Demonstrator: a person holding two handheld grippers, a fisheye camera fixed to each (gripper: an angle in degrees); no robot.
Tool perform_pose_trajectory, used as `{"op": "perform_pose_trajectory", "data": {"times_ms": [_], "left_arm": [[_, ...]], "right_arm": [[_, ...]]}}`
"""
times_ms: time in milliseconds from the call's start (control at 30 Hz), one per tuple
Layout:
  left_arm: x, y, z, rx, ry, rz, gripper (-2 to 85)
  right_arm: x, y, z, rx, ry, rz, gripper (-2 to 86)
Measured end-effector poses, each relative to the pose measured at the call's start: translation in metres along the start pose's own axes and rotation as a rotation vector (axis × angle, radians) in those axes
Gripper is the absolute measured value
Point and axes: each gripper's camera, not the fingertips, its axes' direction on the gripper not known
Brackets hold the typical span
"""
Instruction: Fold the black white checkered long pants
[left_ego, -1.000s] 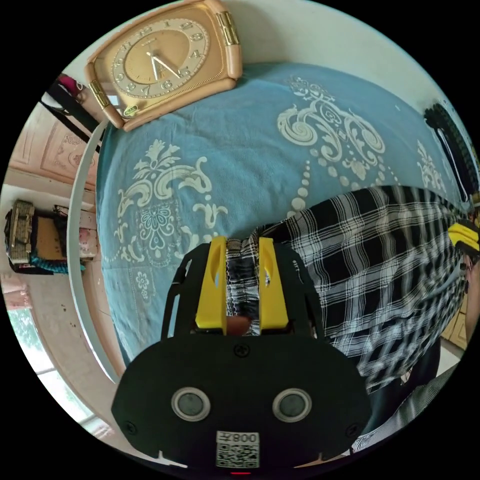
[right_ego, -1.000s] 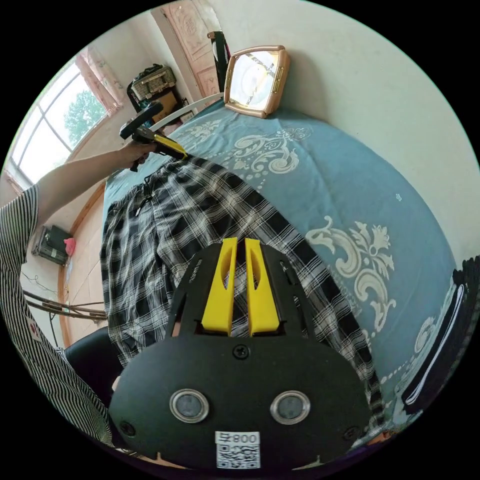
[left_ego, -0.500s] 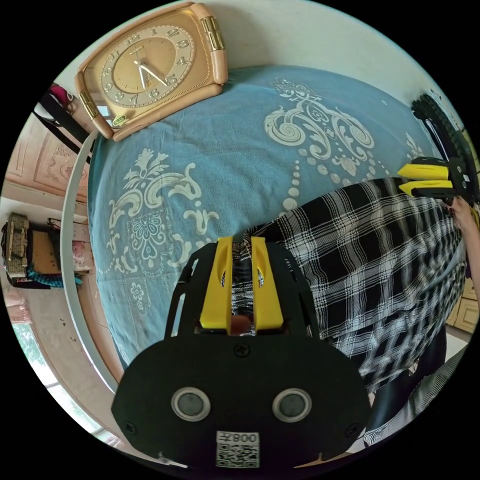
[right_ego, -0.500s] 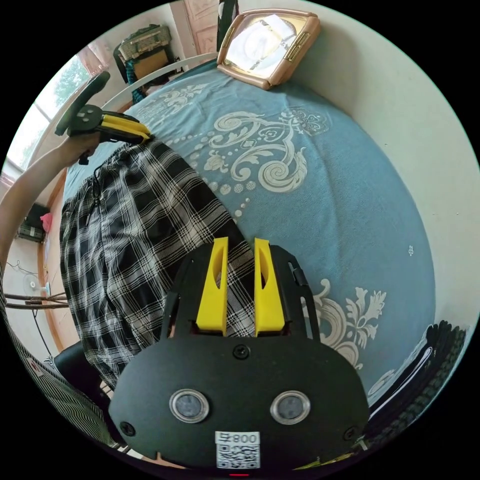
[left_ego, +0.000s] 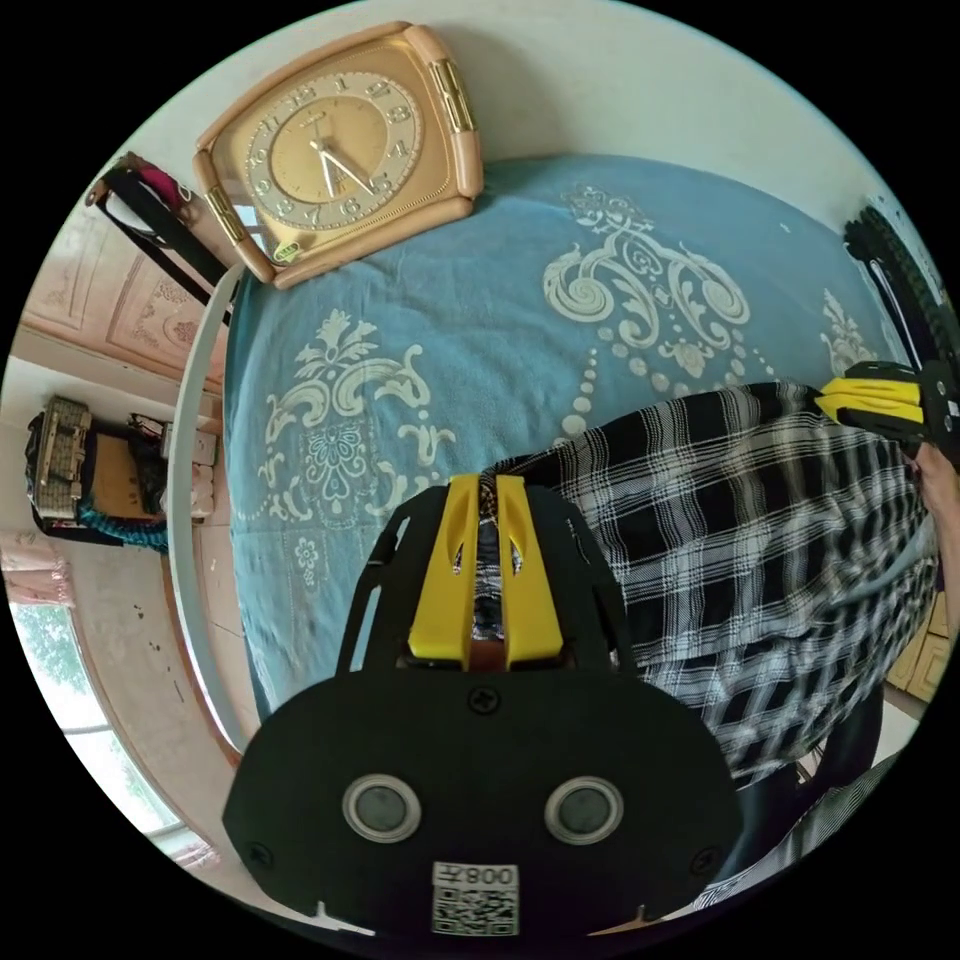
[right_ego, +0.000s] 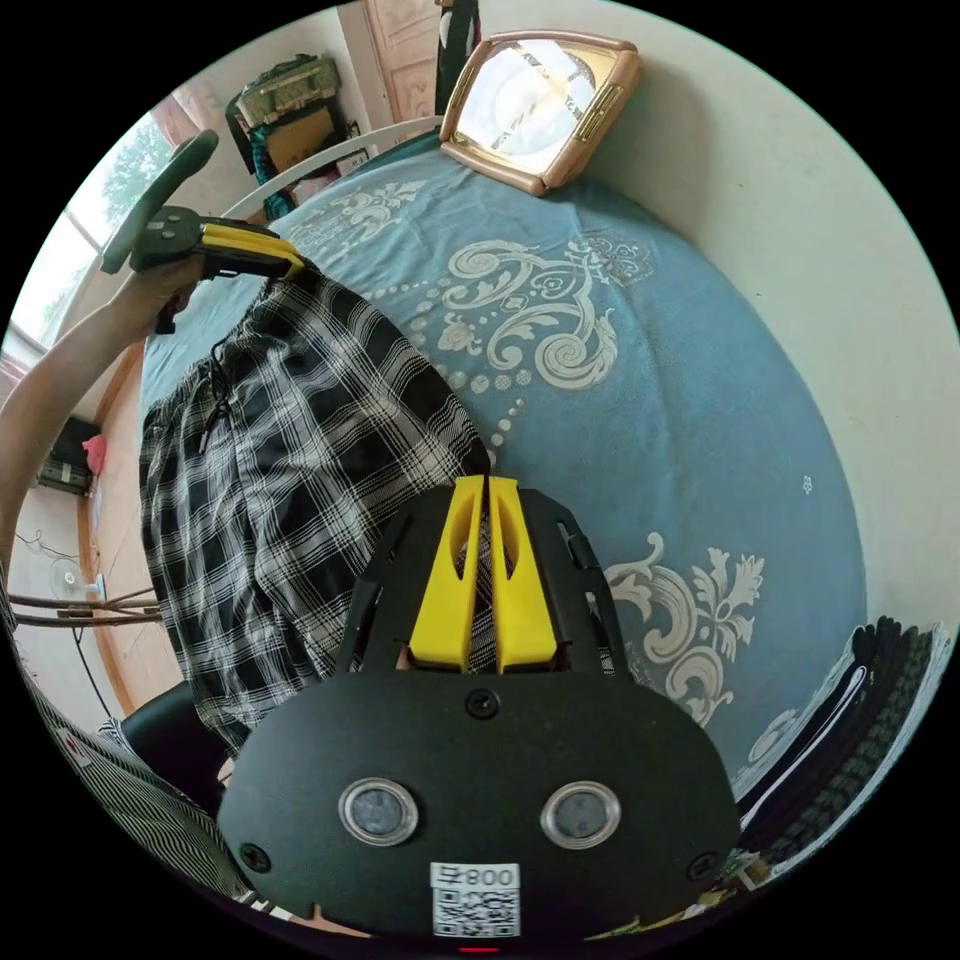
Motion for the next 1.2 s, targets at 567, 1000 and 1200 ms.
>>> {"op": "perform_pose_trajectory", "data": {"times_ms": [567, 1000, 1200], "left_arm": [[-0.013, 0.191, -0.109, 0.057, -0.002, 0.013, 1.5], [-0.006, 0.335, -0.086, -0.079, 0.023, 0.001, 1.4], [-0.012, 0.375, -0.095, -0.021, 0.023, -0.023, 1.4]], "right_arm": [[-0.169, 0.091, -0.102, 0.168, -0.114, -0.11, 0.6], [-0.274, 0.119, -0.046, -0.008, -0.222, -0.216, 0.7], [-0.295, 0.119, -0.023, -0.026, -0.26, -0.219, 0.6]]}}
